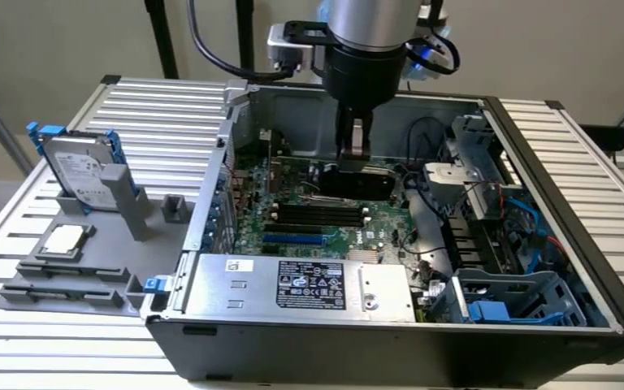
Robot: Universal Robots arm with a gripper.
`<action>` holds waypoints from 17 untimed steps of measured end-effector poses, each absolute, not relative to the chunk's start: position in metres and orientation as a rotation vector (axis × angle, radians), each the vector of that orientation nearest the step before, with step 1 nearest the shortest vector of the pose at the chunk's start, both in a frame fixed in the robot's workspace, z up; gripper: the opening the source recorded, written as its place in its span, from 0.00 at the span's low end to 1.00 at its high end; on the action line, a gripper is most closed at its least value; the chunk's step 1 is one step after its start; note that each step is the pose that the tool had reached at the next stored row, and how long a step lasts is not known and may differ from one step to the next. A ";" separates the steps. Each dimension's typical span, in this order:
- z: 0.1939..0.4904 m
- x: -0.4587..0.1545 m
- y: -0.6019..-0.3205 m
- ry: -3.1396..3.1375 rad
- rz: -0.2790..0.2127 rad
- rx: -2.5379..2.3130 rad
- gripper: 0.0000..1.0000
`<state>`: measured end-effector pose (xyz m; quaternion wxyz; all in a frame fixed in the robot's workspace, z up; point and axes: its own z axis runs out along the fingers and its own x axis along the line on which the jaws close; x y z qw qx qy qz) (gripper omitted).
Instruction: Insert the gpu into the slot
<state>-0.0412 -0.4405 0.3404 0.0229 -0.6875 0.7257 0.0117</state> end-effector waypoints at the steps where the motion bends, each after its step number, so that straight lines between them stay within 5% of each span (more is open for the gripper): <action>1: 0.339 -0.044 -0.441 2.247 0.035 -2.128 0.26; 17: 0.313 -0.076 -0.459 2.240 0.024 -2.123 0.26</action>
